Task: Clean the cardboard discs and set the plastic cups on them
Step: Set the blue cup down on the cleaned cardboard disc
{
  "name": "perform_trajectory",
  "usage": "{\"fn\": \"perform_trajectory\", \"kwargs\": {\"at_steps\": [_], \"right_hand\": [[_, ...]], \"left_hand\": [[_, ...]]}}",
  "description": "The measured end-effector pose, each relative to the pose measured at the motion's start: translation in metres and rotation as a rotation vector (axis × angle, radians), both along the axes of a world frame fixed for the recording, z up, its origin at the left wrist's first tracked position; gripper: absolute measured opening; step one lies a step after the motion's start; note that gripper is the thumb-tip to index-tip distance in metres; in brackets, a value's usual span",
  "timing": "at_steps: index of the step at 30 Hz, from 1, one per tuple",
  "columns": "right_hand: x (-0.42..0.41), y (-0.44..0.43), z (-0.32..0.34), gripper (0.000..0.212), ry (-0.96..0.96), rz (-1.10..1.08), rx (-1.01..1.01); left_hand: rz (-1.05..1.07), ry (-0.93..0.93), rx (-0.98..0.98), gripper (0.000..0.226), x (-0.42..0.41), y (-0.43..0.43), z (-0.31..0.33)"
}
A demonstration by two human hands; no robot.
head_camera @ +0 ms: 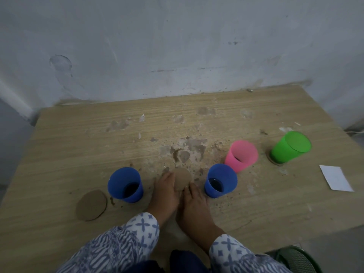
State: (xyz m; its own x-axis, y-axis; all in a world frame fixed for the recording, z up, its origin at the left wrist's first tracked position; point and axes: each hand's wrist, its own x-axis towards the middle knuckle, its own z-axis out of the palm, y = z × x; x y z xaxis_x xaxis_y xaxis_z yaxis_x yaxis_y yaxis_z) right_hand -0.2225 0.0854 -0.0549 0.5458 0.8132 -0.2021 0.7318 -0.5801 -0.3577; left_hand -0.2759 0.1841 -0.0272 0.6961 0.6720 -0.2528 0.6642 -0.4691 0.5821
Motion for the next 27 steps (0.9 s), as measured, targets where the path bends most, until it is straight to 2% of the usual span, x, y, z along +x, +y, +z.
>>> {"fn": "perform_trajectory", "kwargs": {"at_steps": [4,8,22,27], "right_hand": [[0.001,0.001,-0.001,0.062,-0.022,0.004,0.001],[0.004,0.0,0.005,0.063,0.038,0.046,-0.05],[0.007,0.002,0.015,0.065,0.07,0.023,-0.103],[0.008,-0.002,0.016,0.064,0.077,0.008,-0.042]], "left_hand": [[-0.049,0.03,0.075,0.05,0.0,0.001,-0.001],[-0.061,0.048,0.104,0.051,0.0,0.0,-0.002],[-0.058,-0.003,0.052,0.051,-0.002,0.0,0.002],[-0.038,-0.039,0.017,0.054,-0.004,-0.002,0.002]]}}
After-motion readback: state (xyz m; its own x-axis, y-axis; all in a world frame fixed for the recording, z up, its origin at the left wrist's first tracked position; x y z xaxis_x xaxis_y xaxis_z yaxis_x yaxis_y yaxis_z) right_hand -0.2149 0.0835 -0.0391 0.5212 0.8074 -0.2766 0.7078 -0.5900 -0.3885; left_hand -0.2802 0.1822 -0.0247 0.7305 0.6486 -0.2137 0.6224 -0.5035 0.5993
